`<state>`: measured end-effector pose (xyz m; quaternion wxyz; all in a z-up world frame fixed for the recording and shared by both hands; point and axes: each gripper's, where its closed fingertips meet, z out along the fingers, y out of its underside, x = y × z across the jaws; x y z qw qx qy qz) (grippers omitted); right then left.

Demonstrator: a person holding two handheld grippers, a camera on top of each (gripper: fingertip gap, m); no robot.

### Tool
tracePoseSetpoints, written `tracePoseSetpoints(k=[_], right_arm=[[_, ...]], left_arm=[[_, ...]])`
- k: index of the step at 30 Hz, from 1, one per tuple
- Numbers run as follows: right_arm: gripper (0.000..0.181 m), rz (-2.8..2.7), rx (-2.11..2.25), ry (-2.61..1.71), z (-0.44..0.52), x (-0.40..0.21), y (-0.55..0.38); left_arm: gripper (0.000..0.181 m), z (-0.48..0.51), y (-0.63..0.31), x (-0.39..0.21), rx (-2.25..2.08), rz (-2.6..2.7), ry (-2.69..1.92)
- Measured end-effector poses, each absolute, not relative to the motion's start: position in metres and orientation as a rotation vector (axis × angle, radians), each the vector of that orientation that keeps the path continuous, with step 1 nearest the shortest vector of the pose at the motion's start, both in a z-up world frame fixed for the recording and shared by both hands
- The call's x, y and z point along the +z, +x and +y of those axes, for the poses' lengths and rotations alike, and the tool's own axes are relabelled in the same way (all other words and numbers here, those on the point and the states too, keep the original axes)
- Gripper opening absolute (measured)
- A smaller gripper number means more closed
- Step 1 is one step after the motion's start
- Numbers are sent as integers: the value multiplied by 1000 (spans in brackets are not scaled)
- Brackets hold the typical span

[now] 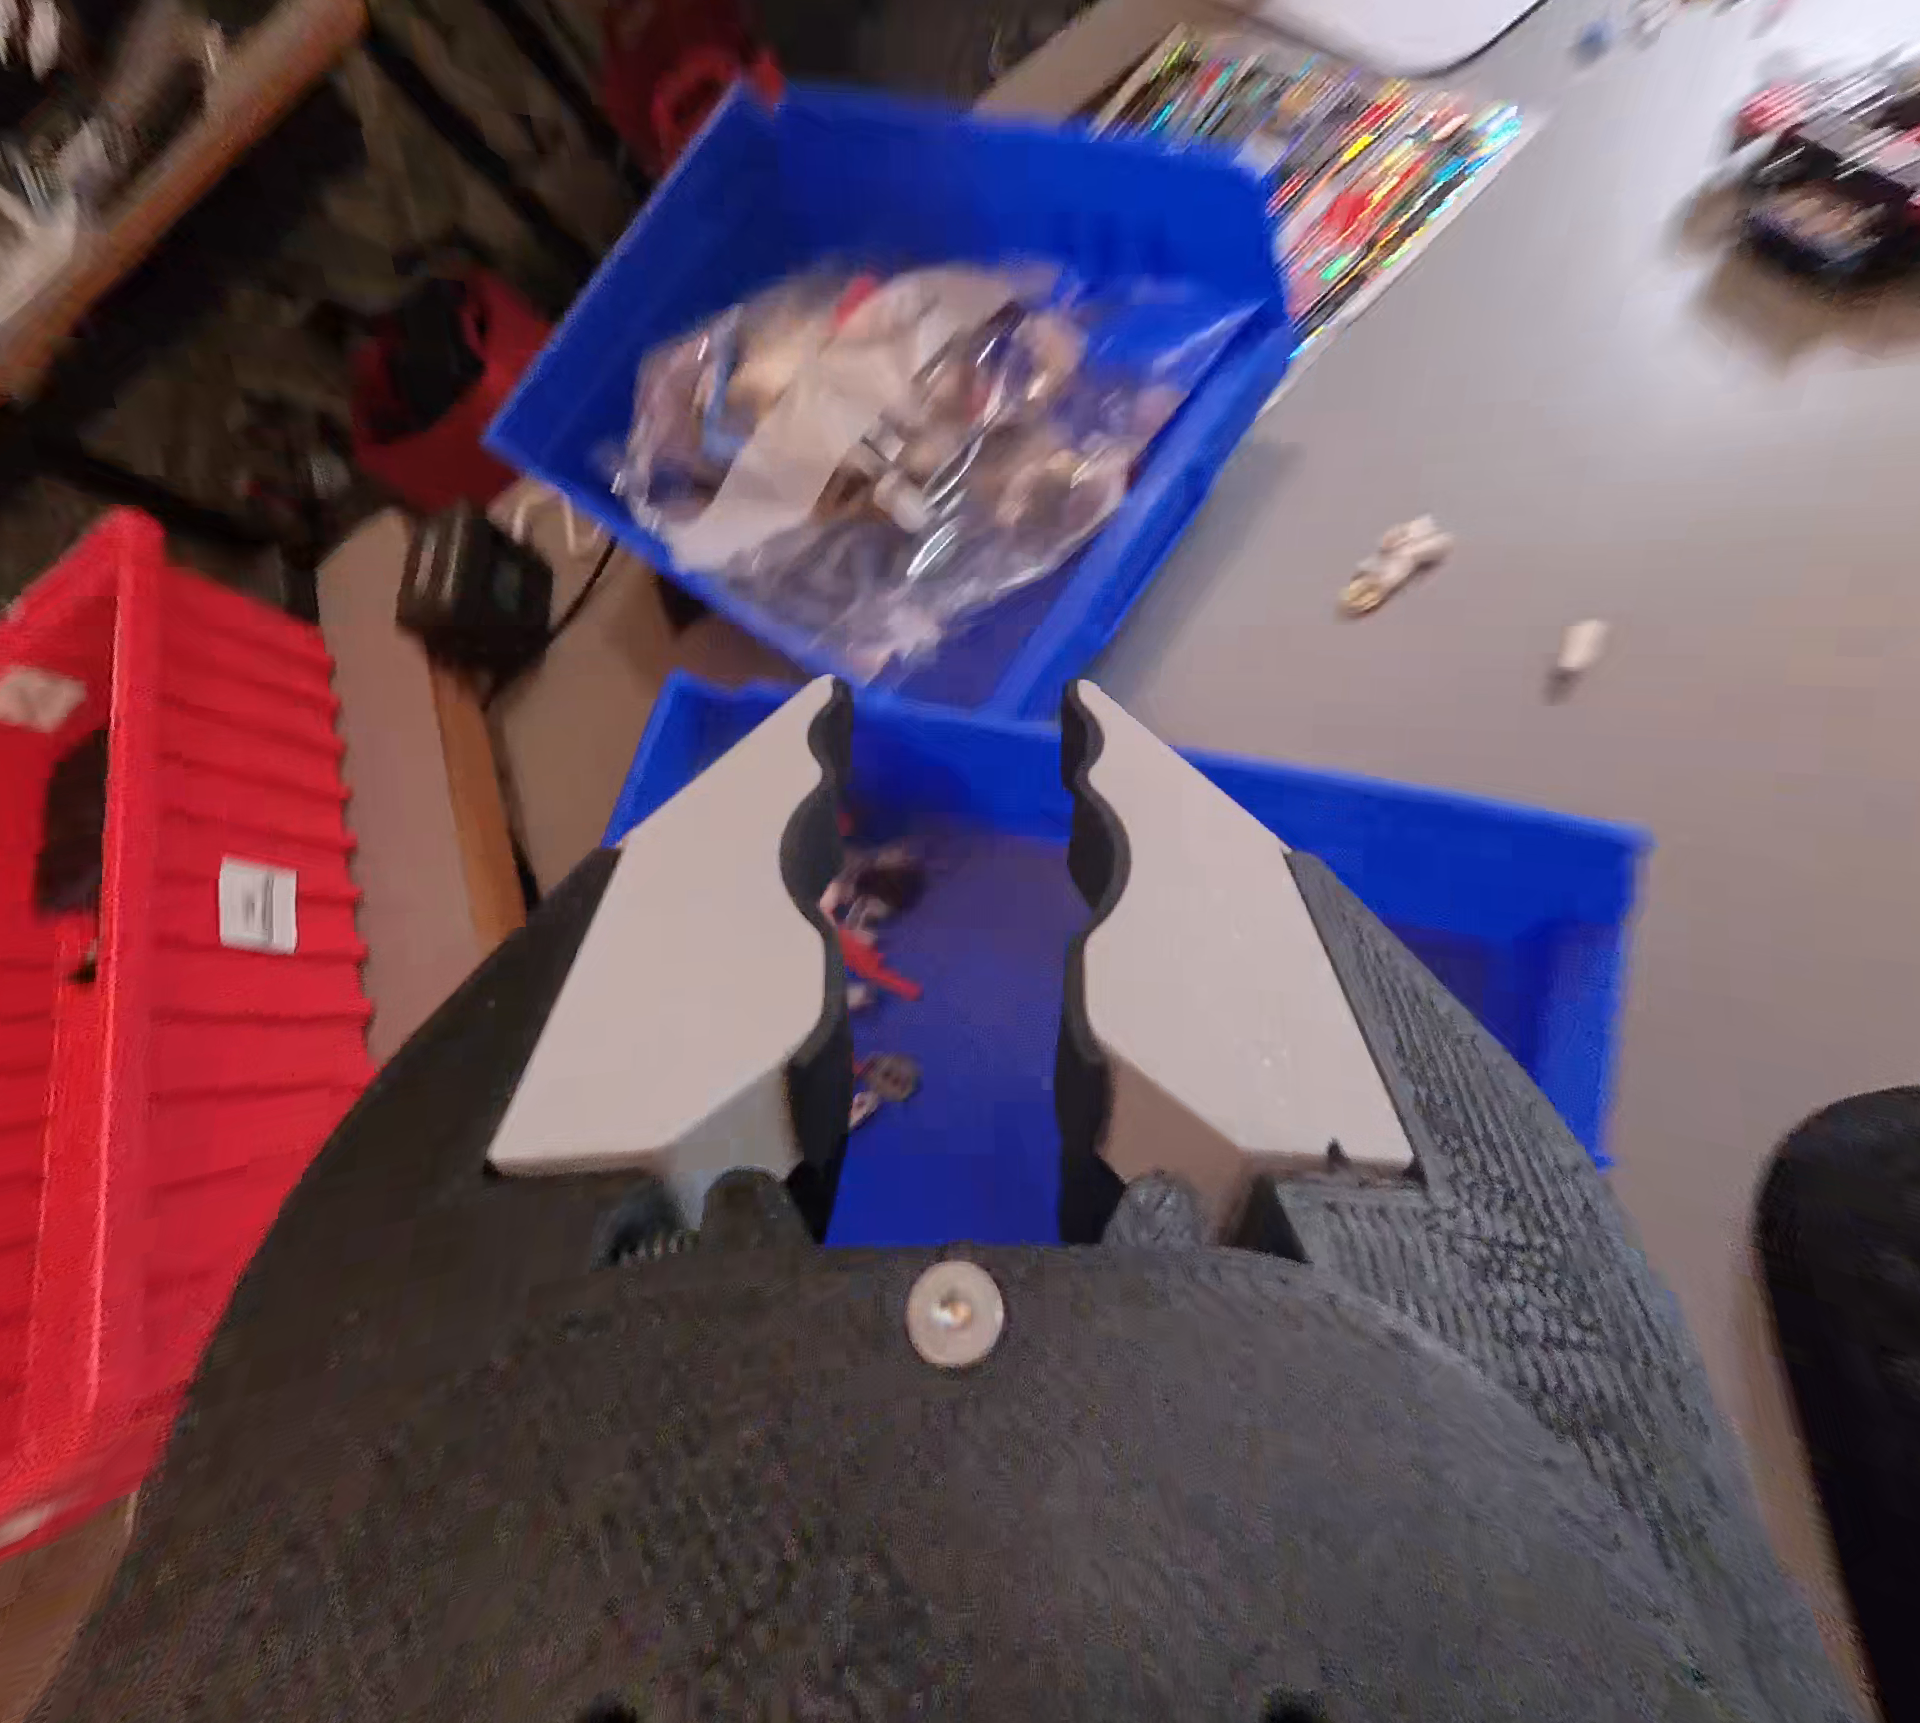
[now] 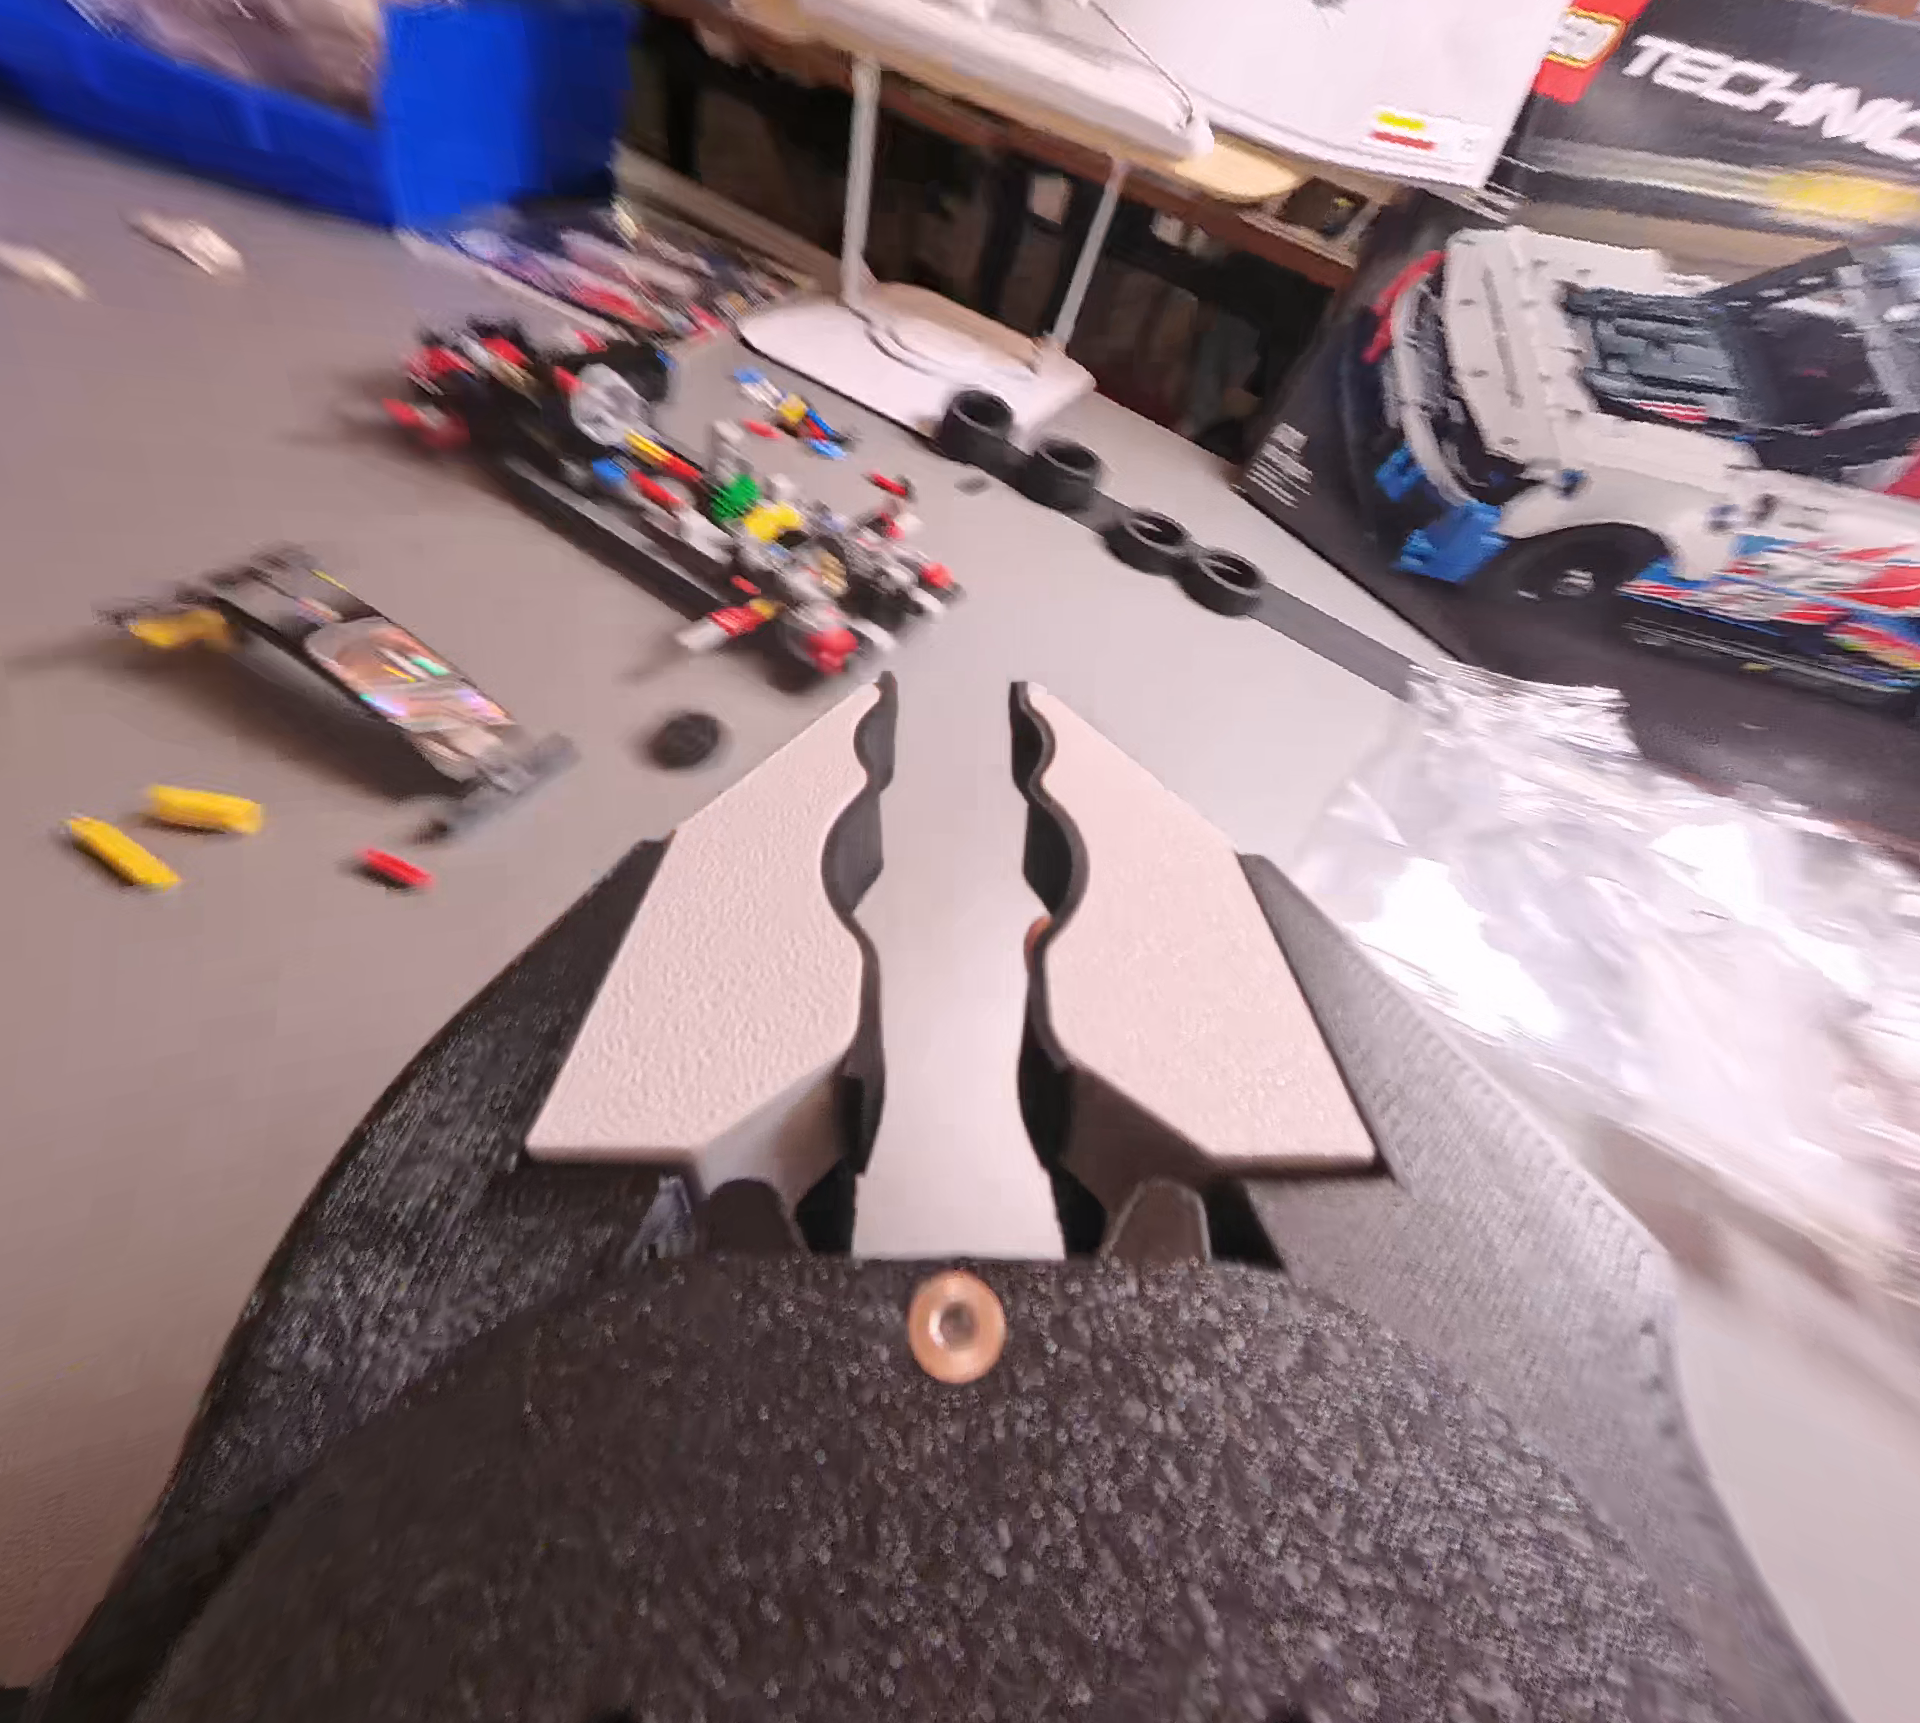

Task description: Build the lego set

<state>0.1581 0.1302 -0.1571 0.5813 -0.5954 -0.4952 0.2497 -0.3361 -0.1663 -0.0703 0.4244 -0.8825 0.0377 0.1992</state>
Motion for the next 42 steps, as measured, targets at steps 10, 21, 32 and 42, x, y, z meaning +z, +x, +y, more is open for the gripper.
tracePoseSetpoints(k=[10,21,32,42], right_arm=[[37,-1724,-503,-1379,330,-223,279],[0,-1599,-602,-1000,272,-207,196],[0,-1624,-533,-1047,226,-223,151],[0,-1484,-613,-1135,266,-193,183]], left_arm=[[34,-116,-123,-80,104,440,-1972],[31,-82,-69,-139,-213,307,-1957],[29,-73,-70,-150,-217,286,-1984],[30,-78,-86,-160,-184,205,-1977]])
